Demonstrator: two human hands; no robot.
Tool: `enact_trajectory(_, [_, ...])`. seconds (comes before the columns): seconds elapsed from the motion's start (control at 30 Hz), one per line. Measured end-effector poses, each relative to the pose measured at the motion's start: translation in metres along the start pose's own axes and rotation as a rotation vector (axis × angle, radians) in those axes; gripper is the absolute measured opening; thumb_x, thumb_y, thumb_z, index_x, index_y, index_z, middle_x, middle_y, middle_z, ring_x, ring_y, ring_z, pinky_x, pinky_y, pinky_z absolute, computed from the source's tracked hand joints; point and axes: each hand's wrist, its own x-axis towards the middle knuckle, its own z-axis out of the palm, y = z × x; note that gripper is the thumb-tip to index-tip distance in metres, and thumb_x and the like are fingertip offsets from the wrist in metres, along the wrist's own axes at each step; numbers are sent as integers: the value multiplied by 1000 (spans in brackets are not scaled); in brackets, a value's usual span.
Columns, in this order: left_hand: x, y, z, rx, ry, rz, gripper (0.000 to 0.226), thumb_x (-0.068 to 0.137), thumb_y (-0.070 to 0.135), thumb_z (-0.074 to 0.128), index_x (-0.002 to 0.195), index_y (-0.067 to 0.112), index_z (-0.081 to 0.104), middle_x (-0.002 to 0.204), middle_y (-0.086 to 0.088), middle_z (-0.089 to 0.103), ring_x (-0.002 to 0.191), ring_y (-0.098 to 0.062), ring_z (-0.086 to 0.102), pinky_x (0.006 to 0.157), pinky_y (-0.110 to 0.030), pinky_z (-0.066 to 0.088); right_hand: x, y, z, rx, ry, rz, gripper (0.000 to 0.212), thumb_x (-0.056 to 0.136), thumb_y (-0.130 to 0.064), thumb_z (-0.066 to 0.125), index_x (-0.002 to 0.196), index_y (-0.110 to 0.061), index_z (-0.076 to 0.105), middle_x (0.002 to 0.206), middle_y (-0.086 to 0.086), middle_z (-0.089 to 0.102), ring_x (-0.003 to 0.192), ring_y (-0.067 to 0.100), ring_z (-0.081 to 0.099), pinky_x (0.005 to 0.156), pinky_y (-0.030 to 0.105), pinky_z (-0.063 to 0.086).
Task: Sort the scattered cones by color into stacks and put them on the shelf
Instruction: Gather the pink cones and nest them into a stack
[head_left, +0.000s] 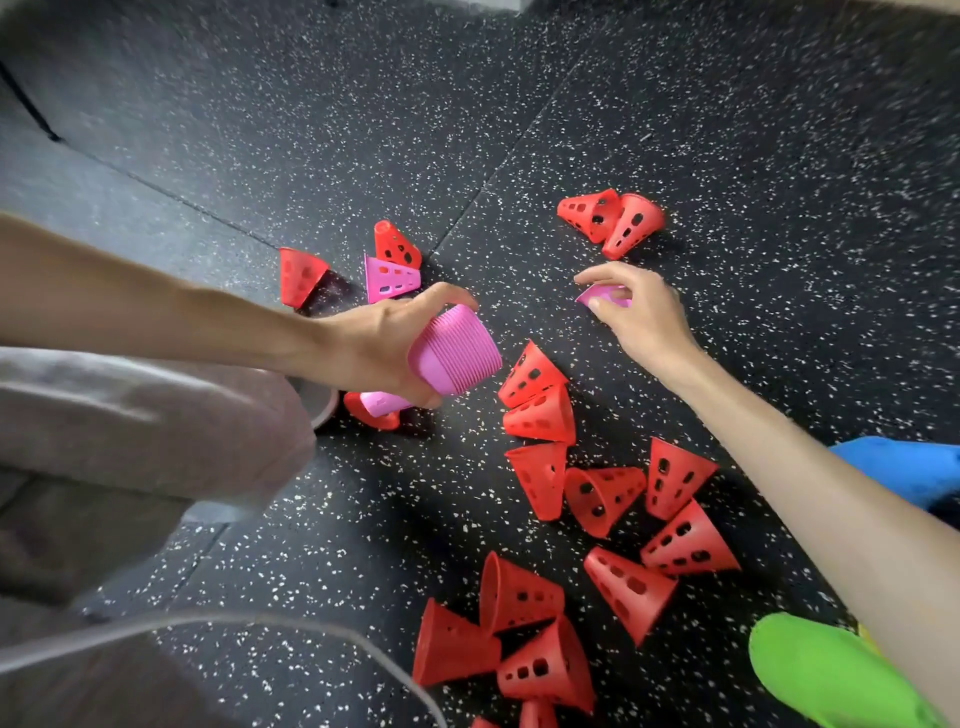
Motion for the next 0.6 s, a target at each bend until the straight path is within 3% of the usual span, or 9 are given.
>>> enact_trajectory(0.1, [3, 0, 0, -11, -6, -1, 100, 73, 30, 89, 146, 38, 22, 99, 13, 55, 79, -4, 55, 64, -24, 39, 14, 24, -4, -154, -132, -4, 54, 96, -4, 62, 142, -33, 58, 161, -2, 39, 145, 18, 40, 108, 19, 36])
enact_trajectory(0.17, [4, 1, -1, -23, -18, -7, 99, 74, 30, 89, 146, 39, 22, 101, 12, 56, 82, -4, 56, 65, -25, 41, 19, 35, -3, -161, -193, 8, 65, 97, 1, 60, 152, -32, 47, 170, -1, 17, 152, 19, 26, 104, 7, 29])
enact_trajectory(0.2, [4, 1, -1, -29, -22, -10, 99, 74, 29, 88, 146, 40, 22, 101, 12, 57, 82, -5, 57, 66, -26, 42, 22, 39, -2, -164, -181, -4, 68, 97, 2, 60, 153, -32, 44, 170, 0, 15, 153, 18, 25, 106, 9, 24])
enact_trajectory(0.3, [6, 1, 0, -33, -27, -20, 101, 73, 31, 89, 147, 41, 21, 103, 11, 60, 85, -7, 59, 70, -29, 45, 29, 45, -3, -205, -109, -34, 68, 96, 1, 60, 154, -30, 42, 161, 5, 31, 142, 19, 40, 106, 19, 29])
enact_trajectory(0.37, [6, 0, 1, -38, -33, -31, 102, 74, 30, 89, 148, 41, 20, 103, 11, 61, 85, -6, 60, 70, -26, 45, 34, 47, -2, -277, -116, -30, 68, 97, -5, 63, 154, -34, 41, 149, 5, 43, 128, 22, 52, 98, 25, 38])
enact_trajectory(0.47, [7, -1, 2, -40, -42, -36, 102, 74, 28, 89, 148, 41, 19, 105, 12, 60, 87, -6, 61, 69, -22, 44, 35, 48, 0, -375, -144, -32, 64, 97, -12, 65, 152, -38, 42, 128, 5, 55, 114, 23, 57, 84, 31, 40])
enact_trajectory(0.6, [10, -2, 3, -43, -60, -39, 102, 74, 29, 90, 147, 44, 19, 107, 11, 60, 89, -7, 61, 71, -25, 45, 26, 42, 2, -379, -49, -48, 38, 97, -21, 67, 132, -33, 57, 112, -1, 66, 100, 20, 66, 75, 30, 41])
